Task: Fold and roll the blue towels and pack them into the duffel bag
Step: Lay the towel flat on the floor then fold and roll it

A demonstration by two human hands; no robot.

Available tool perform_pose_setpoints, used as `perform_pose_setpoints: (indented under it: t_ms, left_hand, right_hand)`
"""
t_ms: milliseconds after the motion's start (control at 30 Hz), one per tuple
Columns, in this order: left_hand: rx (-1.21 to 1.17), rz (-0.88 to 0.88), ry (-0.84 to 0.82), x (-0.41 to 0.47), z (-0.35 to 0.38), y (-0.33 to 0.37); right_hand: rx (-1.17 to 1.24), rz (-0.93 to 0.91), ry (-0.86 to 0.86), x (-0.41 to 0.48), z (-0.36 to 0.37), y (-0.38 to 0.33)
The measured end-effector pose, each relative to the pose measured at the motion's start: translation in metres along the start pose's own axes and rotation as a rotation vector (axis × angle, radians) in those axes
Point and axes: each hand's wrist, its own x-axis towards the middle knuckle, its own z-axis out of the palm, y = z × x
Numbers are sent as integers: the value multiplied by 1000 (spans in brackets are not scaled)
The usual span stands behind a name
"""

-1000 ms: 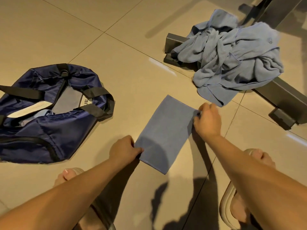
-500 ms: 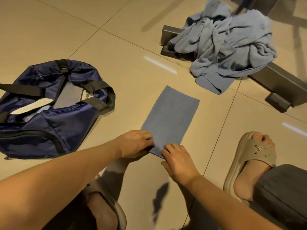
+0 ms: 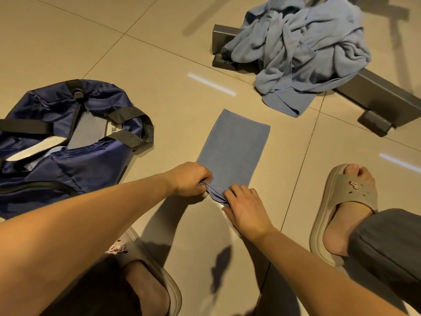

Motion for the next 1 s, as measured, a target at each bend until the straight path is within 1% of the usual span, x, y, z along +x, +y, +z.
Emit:
perform_pose_setpoints:
  t_ms: [100,167,233,333,367,433,500,567,667,733,800,900,967,1000]
  left_hand:
    - [-55,-12,-38,-1,-1,-2]
    - [-60,15,-9,-3,2,-2]
    - [9,74,78,-7,10,-1]
    - [119,187,248,-10,31,2]
    - [118,213,294,-11,36,4]
    - [104,236,338,-11,41,5]
    - [74,178,279,-8,34,4]
    - [28,88,169,-3,25,6]
    - [-54,-17,2,7,9,10]
    - [-107,-45,-59,14,4,10]
    - [-80,-61,-73,20,1,8]
    - [42,-56,23,24,4,12]
    - [84,-66,163,23,9,16]
    - [108,-57,258,21,12,16]
  right_hand:
    - [-20,4,56,4,4,3]
    - [35,-8,59,6,5,8]
    - [107,2,4,10,2,14]
    - [221,58,-123,22,-4,21]
    - [251,82,-163,27,-7,22]
    - [299,104,-222,34,-12,24]
    - [345,125,-241,36,-16,23]
    - [357,130,-192,32,-19,19]
    - [237,72,-81,23,-16,12]
    - [223,67,-22,20,-13,12]
    - [282,127,-21,22,-11,15]
    - [306,246,-52,28,-11,16]
    - [268,323,-84,36,-12,14]
    - [242,350,-99,39,-12,13]
